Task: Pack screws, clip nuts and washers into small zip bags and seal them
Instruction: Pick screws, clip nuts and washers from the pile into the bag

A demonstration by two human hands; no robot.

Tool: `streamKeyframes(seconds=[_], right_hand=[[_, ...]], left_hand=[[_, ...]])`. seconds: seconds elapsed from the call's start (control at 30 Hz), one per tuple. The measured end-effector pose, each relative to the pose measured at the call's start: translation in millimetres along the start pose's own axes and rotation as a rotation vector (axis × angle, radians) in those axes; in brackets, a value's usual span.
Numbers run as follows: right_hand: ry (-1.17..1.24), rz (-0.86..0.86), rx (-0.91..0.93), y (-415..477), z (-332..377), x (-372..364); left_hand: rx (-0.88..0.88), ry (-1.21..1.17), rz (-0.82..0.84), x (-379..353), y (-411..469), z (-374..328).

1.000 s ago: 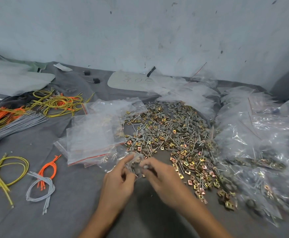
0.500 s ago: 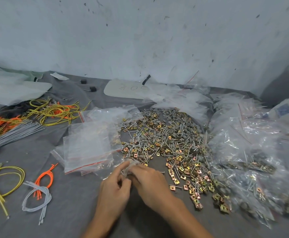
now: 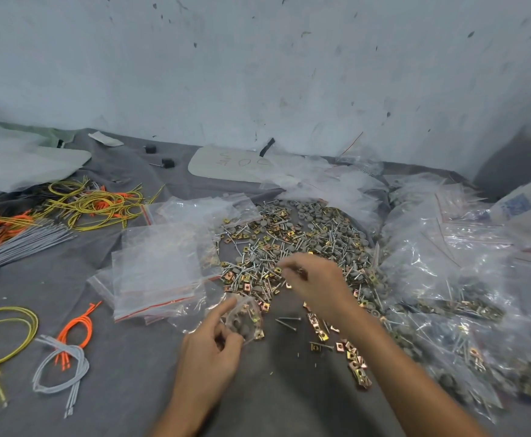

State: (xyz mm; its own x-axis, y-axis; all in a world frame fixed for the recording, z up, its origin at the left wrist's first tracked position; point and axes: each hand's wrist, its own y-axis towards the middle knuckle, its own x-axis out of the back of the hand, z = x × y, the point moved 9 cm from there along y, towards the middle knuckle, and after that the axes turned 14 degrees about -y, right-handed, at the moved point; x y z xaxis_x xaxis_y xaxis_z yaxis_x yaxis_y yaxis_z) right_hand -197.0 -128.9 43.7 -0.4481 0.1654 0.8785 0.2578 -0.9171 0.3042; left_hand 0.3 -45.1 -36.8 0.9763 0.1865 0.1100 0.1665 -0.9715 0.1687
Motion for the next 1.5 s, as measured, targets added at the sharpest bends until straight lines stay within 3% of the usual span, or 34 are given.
streamKeyframes(seconds=[0.23, 0.43, 0.67, 1.13, 1.5], right_hand=[[-0.324, 0.178, -0.142, 72.9, -65.2, -1.1], [-0.477, 0.393, -0.012, 89.4, -68.9, -29.1], [-0.659, 0.443, 0.119, 92.7, -60.3, -40.2], [-0.590, 0.506, 0.070, 91.4, -67.5, -33.7], [-0.443, 0.328, -0.054, 87.9, -75.3, -18.3]], left_hand=[[-0.028, 0.028, -0.002, 1.2, -1.7, -6.5], [-0.019, 0.021, 0.014, 1.1, -2.1, -7.0], [-0.011, -0.012, 0.002, 0.0, -1.0, -5.4], [-0.006, 0.001, 0.003, 0.5, -0.5, -4.1], [-0.004, 0.015, -0.023, 1.3, 1.2, -0.2]])
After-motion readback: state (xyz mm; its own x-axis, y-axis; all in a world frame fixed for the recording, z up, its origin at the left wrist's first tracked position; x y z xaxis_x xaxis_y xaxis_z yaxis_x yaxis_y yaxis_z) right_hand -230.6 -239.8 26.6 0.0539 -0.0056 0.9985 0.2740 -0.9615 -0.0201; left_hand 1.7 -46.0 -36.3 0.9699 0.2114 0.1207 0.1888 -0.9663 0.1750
